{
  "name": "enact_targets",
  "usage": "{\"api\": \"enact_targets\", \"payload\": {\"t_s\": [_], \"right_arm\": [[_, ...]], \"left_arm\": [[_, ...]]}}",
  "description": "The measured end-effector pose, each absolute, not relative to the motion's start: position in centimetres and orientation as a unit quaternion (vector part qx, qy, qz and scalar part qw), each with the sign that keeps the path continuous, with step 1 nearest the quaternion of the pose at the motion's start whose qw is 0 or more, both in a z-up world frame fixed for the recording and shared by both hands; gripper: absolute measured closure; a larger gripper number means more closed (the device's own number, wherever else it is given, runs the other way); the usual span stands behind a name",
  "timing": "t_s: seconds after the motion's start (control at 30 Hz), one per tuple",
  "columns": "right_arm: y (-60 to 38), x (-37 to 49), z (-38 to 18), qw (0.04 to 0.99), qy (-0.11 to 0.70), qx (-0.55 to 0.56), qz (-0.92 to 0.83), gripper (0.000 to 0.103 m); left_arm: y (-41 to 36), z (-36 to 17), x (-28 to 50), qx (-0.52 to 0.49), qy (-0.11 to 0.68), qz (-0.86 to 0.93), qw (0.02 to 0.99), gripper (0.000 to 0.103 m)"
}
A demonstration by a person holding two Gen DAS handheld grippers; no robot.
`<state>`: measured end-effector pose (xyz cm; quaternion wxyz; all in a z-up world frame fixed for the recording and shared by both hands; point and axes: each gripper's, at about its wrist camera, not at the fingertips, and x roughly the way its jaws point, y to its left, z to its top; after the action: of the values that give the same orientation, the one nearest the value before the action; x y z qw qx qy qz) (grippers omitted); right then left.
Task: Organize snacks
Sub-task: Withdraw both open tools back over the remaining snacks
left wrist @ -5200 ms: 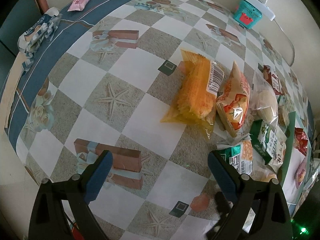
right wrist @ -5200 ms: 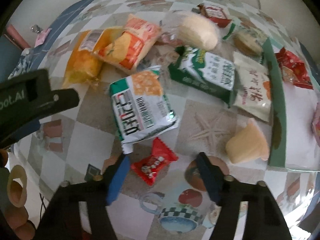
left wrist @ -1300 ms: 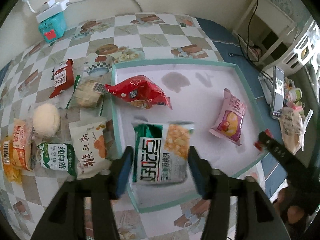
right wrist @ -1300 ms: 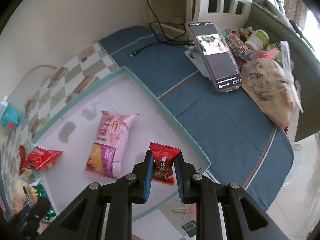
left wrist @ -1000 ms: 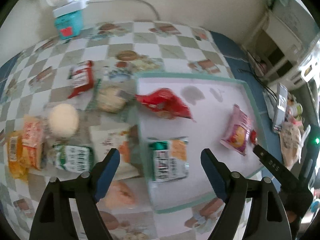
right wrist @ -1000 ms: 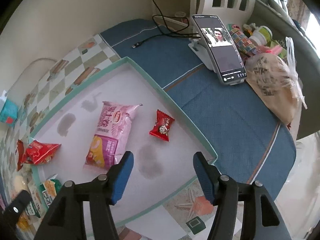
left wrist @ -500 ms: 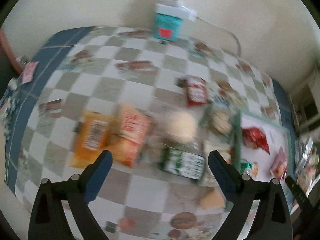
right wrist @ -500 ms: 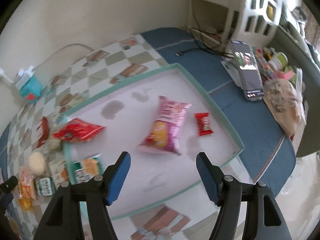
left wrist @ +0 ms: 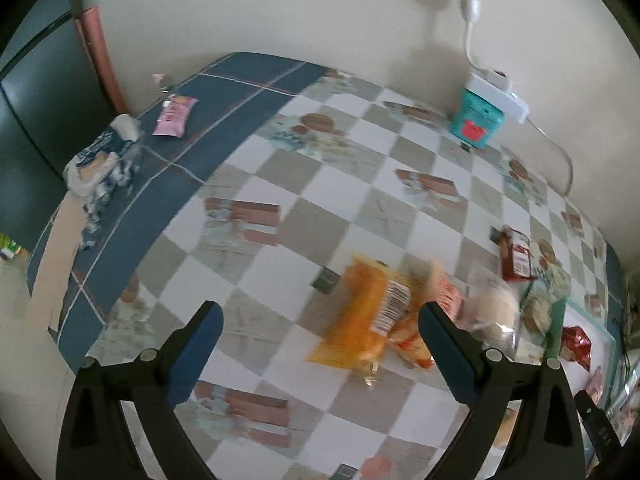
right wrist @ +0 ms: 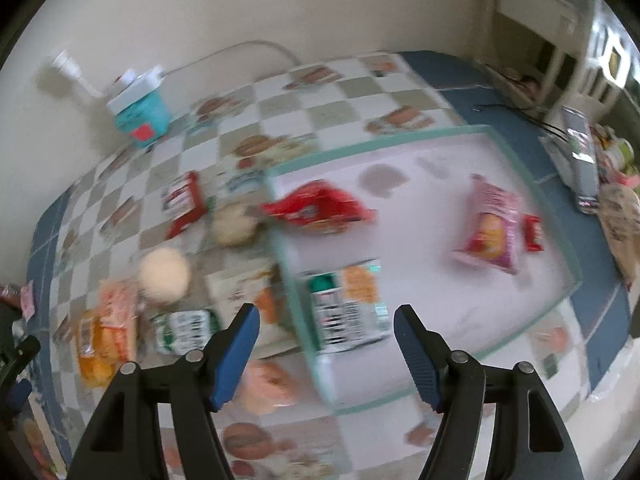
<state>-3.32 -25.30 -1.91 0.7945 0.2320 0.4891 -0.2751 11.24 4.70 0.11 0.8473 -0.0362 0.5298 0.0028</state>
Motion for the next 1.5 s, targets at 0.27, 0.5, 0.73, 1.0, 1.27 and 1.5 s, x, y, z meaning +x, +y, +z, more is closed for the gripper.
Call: {"api": "enact_targets", "payload": {"t_s": [0.27,0.5,0.73,1.0,1.27,1.5], "right_arm": [[-21.8,-0.3,-2.6,0.796,0.504,0.228,-0.245,0.029],[-20.2,0.6,-4.4,0.792,0.524,0.22,-0.222,0.029],[-20.5,-0.6,-6.4,0.776,0.55,0.216,-0.221,0.029],[-22.2,-2.2,-7.3,0.755,0.553,0.251,-0.248,0.029],[-22.3,-3.6,-7.4,0.749,0.549,0.272,-0.253,0.029],[-22.2,-4.9,-7.2,0.75,0.543,0.279,-0.254,0.029]], "left_arm": [[7.5,0.1,11.4,-0.059,0.527,0.022,0.848,0.005],[7.5,-0.7,11.8,-0.061,0.538,0.019,0.84,0.002],[4.8,-1.8,11.7,-0.029,0.551,-0.002,0.834,0.002],[1.4,-2.6,10.8,-0.012,0.568,-0.04,0.822,0.002],[-1.8,-3.6,9.2,-0.027,0.591,-0.07,0.803,0.002],[-4.0,-5.0,7.4,-0.01,0.61,-0.085,0.788,0.002]]}}
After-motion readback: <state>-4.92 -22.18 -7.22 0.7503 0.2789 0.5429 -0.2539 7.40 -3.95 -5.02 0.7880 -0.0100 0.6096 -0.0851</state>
